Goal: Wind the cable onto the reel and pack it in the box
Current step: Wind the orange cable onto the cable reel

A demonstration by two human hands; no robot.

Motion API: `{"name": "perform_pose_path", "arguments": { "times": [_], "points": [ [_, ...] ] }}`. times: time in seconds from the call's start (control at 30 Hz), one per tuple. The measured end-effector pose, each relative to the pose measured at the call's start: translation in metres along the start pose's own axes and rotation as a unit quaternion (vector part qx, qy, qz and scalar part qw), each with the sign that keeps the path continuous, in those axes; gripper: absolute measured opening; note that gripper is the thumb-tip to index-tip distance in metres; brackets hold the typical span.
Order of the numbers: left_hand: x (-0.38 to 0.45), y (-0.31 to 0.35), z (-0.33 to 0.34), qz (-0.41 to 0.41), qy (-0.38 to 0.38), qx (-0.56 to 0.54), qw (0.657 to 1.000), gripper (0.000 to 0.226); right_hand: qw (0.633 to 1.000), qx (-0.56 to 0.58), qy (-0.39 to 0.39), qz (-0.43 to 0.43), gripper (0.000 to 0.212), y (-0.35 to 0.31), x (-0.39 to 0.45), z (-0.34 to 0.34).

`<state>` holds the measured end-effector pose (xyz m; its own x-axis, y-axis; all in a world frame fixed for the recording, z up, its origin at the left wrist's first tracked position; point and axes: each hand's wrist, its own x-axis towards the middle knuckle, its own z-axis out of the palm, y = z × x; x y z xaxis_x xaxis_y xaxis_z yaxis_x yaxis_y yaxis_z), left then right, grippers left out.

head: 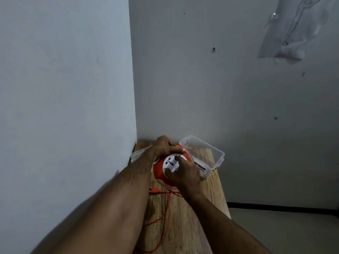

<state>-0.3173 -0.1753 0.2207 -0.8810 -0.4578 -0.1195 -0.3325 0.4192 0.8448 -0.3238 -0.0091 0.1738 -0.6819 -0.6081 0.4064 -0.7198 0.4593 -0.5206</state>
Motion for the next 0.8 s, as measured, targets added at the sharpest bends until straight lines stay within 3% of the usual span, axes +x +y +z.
{"name": "perform_pose_path", "arguments": {
  "times": [0.13, 0.27, 0.3, 0.37, 0.43, 0.5, 0.57, 0.6, 0.63, 0.7, 0.73, 0.8],
  "points": [
    [0.002, -0.002, 0.005, 0.011, 0.015, -0.008, 1.0, 0.043, 0.966, 0.166, 0.076, 0.181, 0.041, -0.016, -0.004, 0.01],
    [0.005, -0.001, 0.007, 0.014, -0.008, 0.017, 1.0, 0.045, 0.885, 0.301, 0.134, 0.329, 0.039, -0.032, -0.004, 0.021],
    [0.006, -0.002, 0.007, 0.014, -0.012, 0.021, 1.0, 0.045, 0.849, 0.333, 0.137, 0.386, 0.042, -0.035, -0.002, 0.023],
    [0.005, -0.003, 0.009, 0.01, -0.014, 0.021, 1.0, 0.044, 0.732, 0.436, 0.139, 0.505, 0.066, -0.041, 0.006, 0.024],
    [0.006, -0.004, 0.01, 0.014, -0.017, 0.022, 1.0, 0.036, 0.635, 0.513, 0.141, 0.561, 0.075, -0.048, 0.012, 0.018],
    [0.006, -0.005, 0.008, 0.017, -0.026, 0.027, 0.999, 0.031, 0.6, 0.552, 0.146, 0.56, 0.072, -0.049, 0.014, 0.014],
    [0.006, -0.005, 0.005, 0.005, -0.024, 0.015, 1.0, 0.037, 0.641, 0.536, 0.135, 0.533, 0.066, -0.048, 0.013, 0.01],
    [0.006, -0.005, 0.003, -0.003, -0.017, 0.003, 1.0, 0.043, 0.695, 0.496, 0.132, 0.504, 0.057, -0.046, 0.01, 0.01],
    [0.006, -0.005, 0.002, -0.006, -0.011, -0.005, 1.0, 0.047, 0.772, 0.428, 0.139, 0.449, 0.042, -0.043, 0.008, 0.01],
    [0.006, -0.006, 0.0, 0.001, -0.007, 0.002, 1.0, 0.043, 0.927, 0.241, 0.148, 0.245, 0.018, -0.035, 0.002, 0.006],
    [0.006, -0.006, 0.0, 0.003, -0.007, 0.009, 1.0, 0.041, 0.97, 0.162, 0.139, 0.114, 0.012, -0.028, 0.001, 0.002],
    [0.005, -0.006, -0.003, 0.005, -0.005, 0.012, 1.0, 0.044, 0.989, 0.027, 0.068, -0.127, 0.017, -0.008, 0.001, -0.002]
  ]
}}
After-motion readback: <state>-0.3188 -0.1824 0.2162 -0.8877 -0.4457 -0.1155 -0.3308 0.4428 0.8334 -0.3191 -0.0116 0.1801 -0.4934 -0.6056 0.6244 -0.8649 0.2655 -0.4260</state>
